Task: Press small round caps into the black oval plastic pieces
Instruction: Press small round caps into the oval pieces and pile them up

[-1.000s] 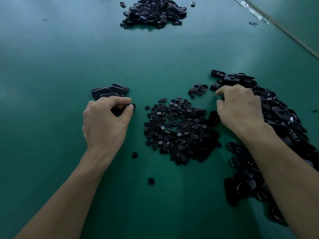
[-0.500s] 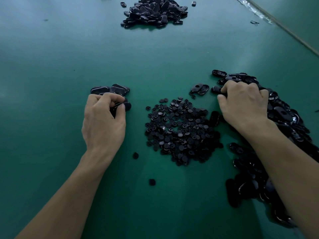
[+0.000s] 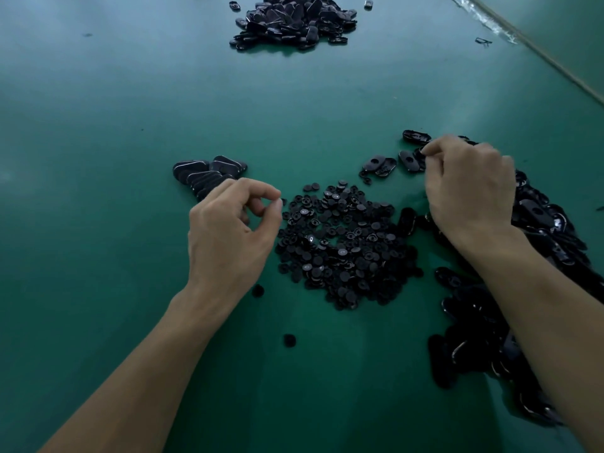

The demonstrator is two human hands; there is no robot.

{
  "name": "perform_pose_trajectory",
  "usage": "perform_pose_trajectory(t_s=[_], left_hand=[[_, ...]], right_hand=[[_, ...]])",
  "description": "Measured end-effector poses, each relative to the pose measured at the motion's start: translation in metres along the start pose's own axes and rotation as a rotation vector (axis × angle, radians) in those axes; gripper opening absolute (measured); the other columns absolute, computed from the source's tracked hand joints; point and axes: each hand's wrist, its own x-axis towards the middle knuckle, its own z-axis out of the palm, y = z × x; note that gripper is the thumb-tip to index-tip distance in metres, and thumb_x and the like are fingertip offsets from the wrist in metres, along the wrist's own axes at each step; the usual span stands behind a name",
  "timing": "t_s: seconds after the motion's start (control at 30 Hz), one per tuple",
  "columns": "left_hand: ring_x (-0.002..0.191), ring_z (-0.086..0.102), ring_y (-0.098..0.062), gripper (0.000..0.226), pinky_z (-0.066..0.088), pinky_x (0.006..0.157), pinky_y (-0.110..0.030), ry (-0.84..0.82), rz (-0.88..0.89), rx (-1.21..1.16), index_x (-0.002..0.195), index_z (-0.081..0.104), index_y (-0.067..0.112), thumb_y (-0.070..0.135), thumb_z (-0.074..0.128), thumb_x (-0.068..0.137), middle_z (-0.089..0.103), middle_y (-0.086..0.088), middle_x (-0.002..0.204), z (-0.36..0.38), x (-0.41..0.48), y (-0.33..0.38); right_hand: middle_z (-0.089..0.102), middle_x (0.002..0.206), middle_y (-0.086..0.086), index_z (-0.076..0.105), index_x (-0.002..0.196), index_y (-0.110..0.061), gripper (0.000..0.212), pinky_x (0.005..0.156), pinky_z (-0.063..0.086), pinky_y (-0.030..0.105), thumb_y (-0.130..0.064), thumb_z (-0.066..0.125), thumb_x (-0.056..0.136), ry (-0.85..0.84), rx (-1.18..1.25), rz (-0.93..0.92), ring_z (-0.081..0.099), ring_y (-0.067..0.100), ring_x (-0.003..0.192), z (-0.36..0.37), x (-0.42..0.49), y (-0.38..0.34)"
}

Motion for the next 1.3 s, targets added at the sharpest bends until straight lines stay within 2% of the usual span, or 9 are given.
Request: perform_pose_trajectory(t_s=[0.13, 0.2, 0.27, 0.43, 0.57, 0.7, 0.87, 1.1, 1.3], left_hand=[[0.063, 0.057, -0.006, 0.010, 0.040, 0.057, -0.010, -0.050, -0.031, -0.191, 0.086, 0.069, 0.027, 0.018, 0.074, 0.087, 0.061, 0.013, 0.071, 0.002, -0.002, 0.008], [0.062, 0.063, -0.008, 0.007, 0.047, 0.054, -0.017, -0.081, -0.076, -0.300, 0.087, 0.069, 0.029, 0.023, 0.073, 0.087, 0.065, 0.011, 0.071, 0.003, -0.004, 0.013], [0.063, 0.070, -0.015, 0.009, 0.054, 0.050, -0.026, -0.134, -0.151, -0.432, 0.094, 0.069, 0.032, 0.027, 0.073, 0.087, 0.069, 0.007, 0.076, 0.003, -0.005, 0.017], [0.072, 0.075, -0.019, 0.016, 0.057, 0.054, -0.025, -0.206, -0.279, -0.632, 0.103, 0.067, 0.026, 0.022, 0.071, 0.087, 0.075, 0.002, 0.084, 0.003, -0.004, 0.021], [0.067, 0.073, -0.016, 0.014, 0.058, 0.056, -0.025, -0.189, -0.286, -0.675, 0.089, 0.069, 0.019, 0.006, 0.069, 0.091, 0.074, 0.000, 0.076, 0.005, -0.003, 0.019], [0.065, 0.072, -0.012, 0.017, 0.057, 0.057, -0.022, -0.198, -0.276, -0.698, 0.087, 0.070, 0.018, 0.002, 0.069, 0.090, 0.074, 0.004, 0.075, 0.006, -0.003, 0.019], [0.076, 0.071, -0.011, 0.017, 0.058, 0.066, -0.022, -0.242, -0.251, -0.733, 0.094, 0.071, 0.018, 0.004, 0.074, 0.084, 0.076, 0.003, 0.084, 0.006, -0.004, 0.018], [0.074, 0.073, -0.017, 0.021, 0.058, 0.069, -0.024, -0.272, -0.286, -0.834, 0.099, 0.072, 0.022, 0.006, 0.070, 0.086, 0.075, -0.005, 0.080, 0.004, -0.003, 0.018], [0.073, 0.074, -0.017, 0.020, 0.058, 0.069, -0.025, -0.244, -0.325, -0.845, 0.098, 0.073, 0.021, 0.005, 0.067, 0.089, 0.075, -0.004, 0.080, 0.004, -0.003, 0.018]], right_hand=[[0.074, 0.091, 0.010, 0.071, 0.115, -0.011, 0.024, 0.087, 0.048, 0.037, -0.020, 0.052, 0.103, 0.068, 0.184, -0.041, 0.064, 0.030, 0.091, -0.004, 0.002, -0.004], [0.073, 0.090, 0.000, 0.072, 0.110, -0.010, 0.018, 0.077, 0.047, 0.012, -0.017, 0.058, 0.100, 0.040, 0.406, -0.047, 0.064, 0.004, 0.075, -0.008, -0.001, -0.017], [0.069, 0.085, -0.010, 0.073, 0.106, -0.015, 0.012, 0.064, 0.042, 0.001, -0.016, 0.065, 0.096, -0.036, 0.615, -0.042, 0.060, -0.010, 0.061, -0.013, -0.007, -0.033], [0.075, 0.074, -0.006, 0.069, 0.102, -0.027, 0.016, 0.066, 0.053, 0.023, -0.016, 0.071, 0.091, -0.373, 1.056, -0.068, 0.071, 0.012, 0.068, -0.024, -0.026, -0.066], [0.073, 0.079, -0.004, 0.072, 0.104, -0.025, 0.019, 0.083, 0.059, 0.036, -0.012, 0.072, 0.089, -0.456, 1.060, -0.081, 0.072, 0.015, 0.079, -0.021, -0.034, -0.074], [0.072, 0.080, -0.006, 0.074, 0.095, -0.024, 0.012, 0.078, 0.058, 0.028, -0.021, 0.079, 0.085, -0.481, 0.968, -0.044, 0.069, 0.007, 0.075, -0.018, -0.037, -0.072], [0.074, 0.075, -0.001, 0.071, 0.086, -0.021, 0.009, 0.078, 0.060, 0.041, -0.021, 0.080, 0.084, -0.487, 0.992, 0.000, 0.072, 0.013, 0.072, -0.020, -0.036, -0.070], [0.075, 0.075, 0.003, 0.069, 0.087, -0.018, 0.007, 0.073, 0.060, 0.036, -0.013, 0.074, 0.090, -0.503, 1.114, 0.041, 0.073, 0.017, 0.067, -0.020, -0.037, -0.069], [0.076, 0.076, 0.003, 0.068, 0.088, -0.017, 0.007, 0.063, 0.051, 0.019, -0.013, 0.072, 0.091, -0.543, 1.138, 0.047, 0.073, 0.014, 0.067, -0.019, -0.038, -0.069]])
